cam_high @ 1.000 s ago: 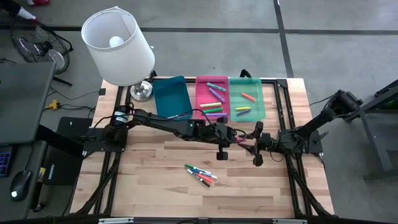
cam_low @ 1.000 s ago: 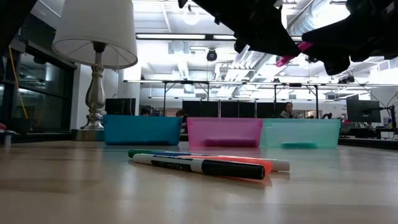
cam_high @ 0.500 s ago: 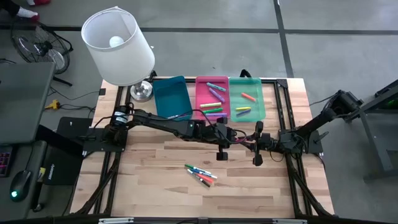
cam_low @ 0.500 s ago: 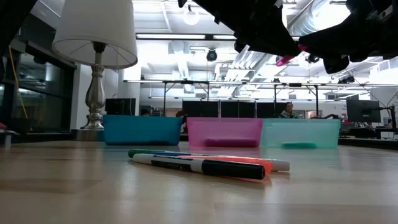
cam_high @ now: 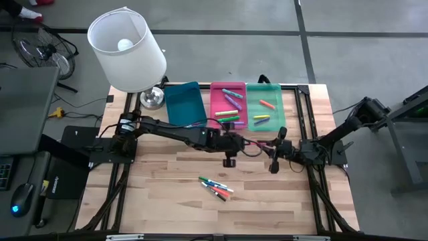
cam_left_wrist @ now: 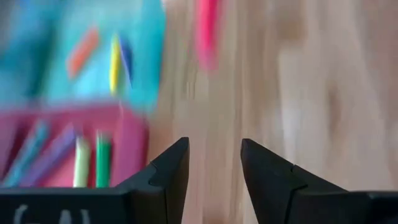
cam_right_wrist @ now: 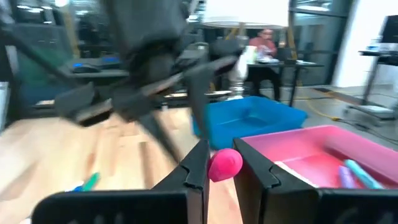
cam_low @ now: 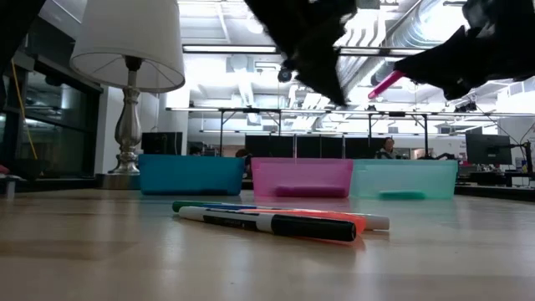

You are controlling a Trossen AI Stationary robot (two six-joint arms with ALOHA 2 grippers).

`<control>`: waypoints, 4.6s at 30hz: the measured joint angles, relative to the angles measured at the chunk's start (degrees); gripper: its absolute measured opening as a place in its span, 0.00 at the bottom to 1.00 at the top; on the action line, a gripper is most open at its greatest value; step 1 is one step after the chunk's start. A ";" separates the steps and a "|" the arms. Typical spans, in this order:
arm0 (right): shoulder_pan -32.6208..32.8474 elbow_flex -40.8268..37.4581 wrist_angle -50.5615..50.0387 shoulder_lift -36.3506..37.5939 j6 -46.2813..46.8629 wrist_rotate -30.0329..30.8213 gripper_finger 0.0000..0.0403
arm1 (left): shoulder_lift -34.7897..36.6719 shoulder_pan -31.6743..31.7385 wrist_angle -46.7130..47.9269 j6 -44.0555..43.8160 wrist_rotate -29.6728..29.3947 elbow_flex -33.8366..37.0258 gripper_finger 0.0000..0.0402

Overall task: Pick & Place Markers
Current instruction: Put the pink pen into the green bin, then put the green dry erase marker into the dark blue bin

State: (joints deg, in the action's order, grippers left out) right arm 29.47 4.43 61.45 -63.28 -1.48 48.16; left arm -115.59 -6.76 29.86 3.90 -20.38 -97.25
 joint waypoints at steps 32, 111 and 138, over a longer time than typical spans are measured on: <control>-50.94 35.79 -86.89 5.79 3.17 -32.13 0.10 | 0.94 -2.79 19.69 -18.50 -3.18 11.61 0.36; -60.88 63.37 -121.22 -14.30 -19.76 -43.64 0.53 | 3.40 -10.16 26.96 -23.76 -3.74 13.06 0.36; -23.27 38.51 -107.84 17.51 10.15 -42.47 0.53 | 2.52 -12.63 17.77 -6.06 17.40 12.90 0.36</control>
State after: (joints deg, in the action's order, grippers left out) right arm 6.20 42.93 -46.39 -45.77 8.67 5.68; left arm -113.07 -19.40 47.63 -2.16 -2.98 -84.35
